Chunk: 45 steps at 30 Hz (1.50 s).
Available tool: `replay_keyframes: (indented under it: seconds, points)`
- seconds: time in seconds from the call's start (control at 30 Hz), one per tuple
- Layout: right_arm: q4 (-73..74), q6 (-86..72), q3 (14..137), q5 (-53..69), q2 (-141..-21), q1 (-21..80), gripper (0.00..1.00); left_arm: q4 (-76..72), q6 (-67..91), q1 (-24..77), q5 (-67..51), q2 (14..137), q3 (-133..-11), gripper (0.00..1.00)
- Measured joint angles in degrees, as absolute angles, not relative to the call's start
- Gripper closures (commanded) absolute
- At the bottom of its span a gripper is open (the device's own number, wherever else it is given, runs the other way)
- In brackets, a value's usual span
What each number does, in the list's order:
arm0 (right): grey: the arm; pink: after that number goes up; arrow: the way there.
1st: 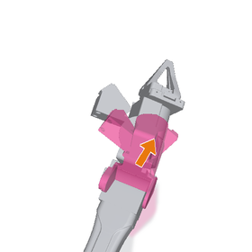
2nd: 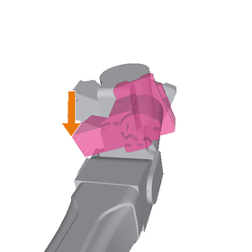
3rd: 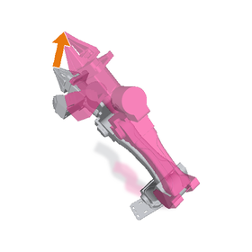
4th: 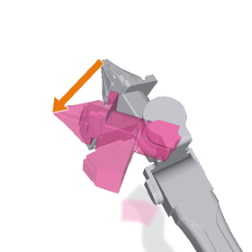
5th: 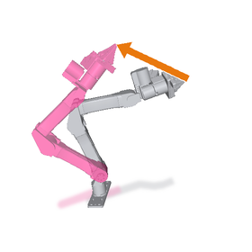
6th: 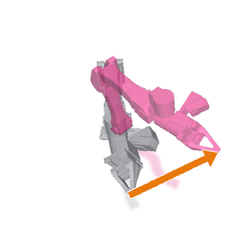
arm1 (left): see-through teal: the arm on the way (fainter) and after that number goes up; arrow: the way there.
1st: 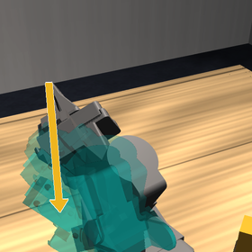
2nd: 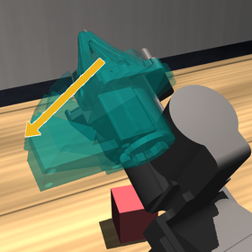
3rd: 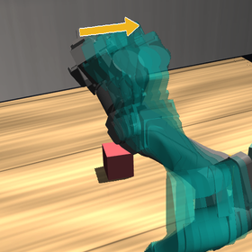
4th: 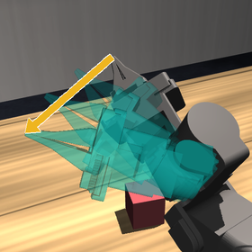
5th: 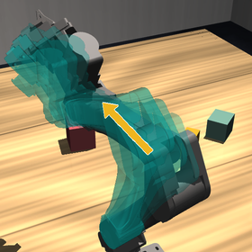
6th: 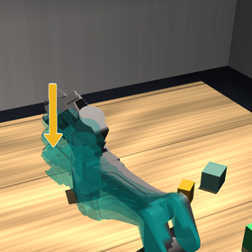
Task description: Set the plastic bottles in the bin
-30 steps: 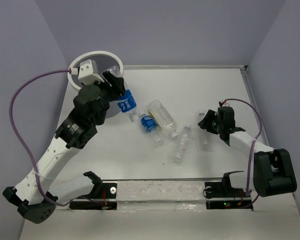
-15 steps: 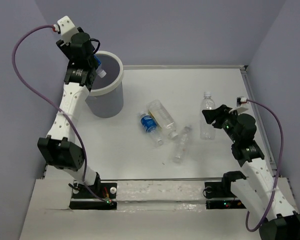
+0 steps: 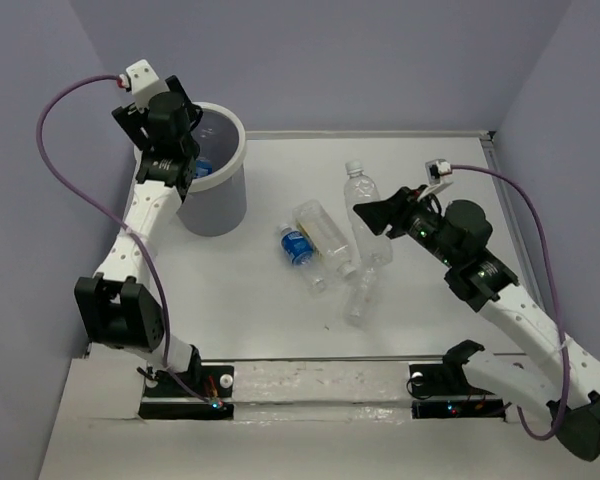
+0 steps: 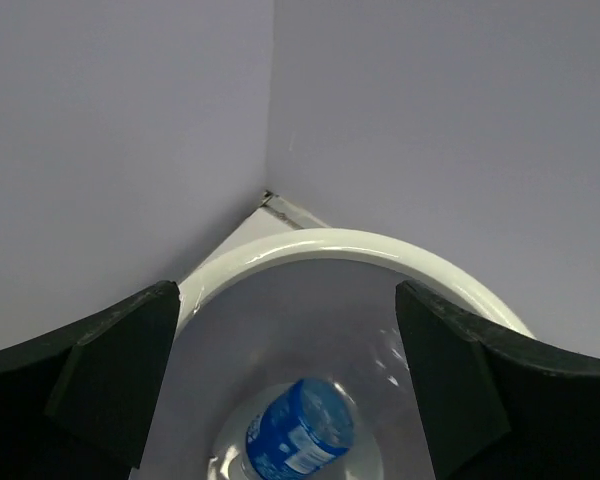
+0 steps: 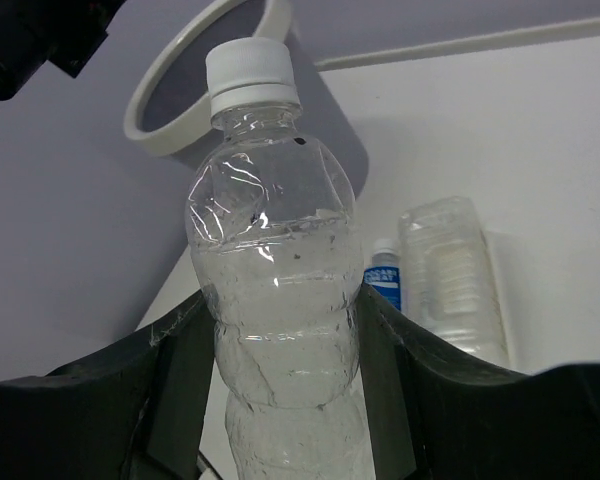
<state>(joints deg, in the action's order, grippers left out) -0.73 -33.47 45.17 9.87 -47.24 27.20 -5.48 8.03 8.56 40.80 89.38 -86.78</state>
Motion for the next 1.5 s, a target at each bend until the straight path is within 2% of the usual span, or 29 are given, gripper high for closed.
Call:
replay_keyframes:
  seconds: [0.1,0.3,0.67,0.8,1.07,1.1,1.13,1.17,1.23,1.27,1.4,1.5]
  points:
    - [-2.8,-31.5,52.6,7.2,-56.0,35.0,0.54,-5.3,11.1,8.6,36.0,84.0,-84.9,0.01]
    - [-7.4,-26.6,68.6,5.3,-74.8,43.4,0.54,-4.0,21.5,8.6,19.6,61.5,-70.4,0.01]
    - [-11.5,-22.4,103.1,6.5,-102.7,45.9,0.56,11.7,29.9,8.6,0.1,31.9,-43.1,0.01]
    - [-14.3,-22.5,119.3,6.6,-114.9,45.9,0.57,15.0,33.9,8.6,-6.1,25.6,-35.8,0.01]
    - [-19.6,-23.3,142.8,4.9,-137.4,46.6,0.59,16.4,39.7,9.0,-15.0,25.6,-26.3,0.01]
    - [-20.2,-23.3,144.9,4.1,-139.9,47.0,0.46,16.3,40.3,9.2,-15.6,25.6,-25.7,0.01]
    - [-20.8,-23.1,146.6,3.5,-142.0,47.4,0.36,16.3,40.8,9.6,-16.2,25.7,-25.4,0.01]
    - [-21.3,-22.6,147.6,2.9,-143.3,47.7,0.19,16.1,41.1,9.8,-16.4,25.8,-25.2,0.01]
    - [-22.0,-21.9,149.0,2.1,-146.2,48.9,0.04,15.3,41.6,10.6,-16.7,26.2,-25.1,0.01]
    - [-22.0,-20.9,149.1,1.9,-146.8,49.3,0.0,14.4,42.0,11.0,-17.0,26.8,-25.0,0.01]
    - [-23.0,-18.7,147.5,0.8,-146.5,50.6,0.0,9.9,43.4,12.8,-17.8,30.2,-23.5,0.01]
    - [-24.6,-17.1,140.7,0.4,-142.4,51.1,0.0,7.3,44.1,15.1,-17.6,34.8,-22.9,0.01]
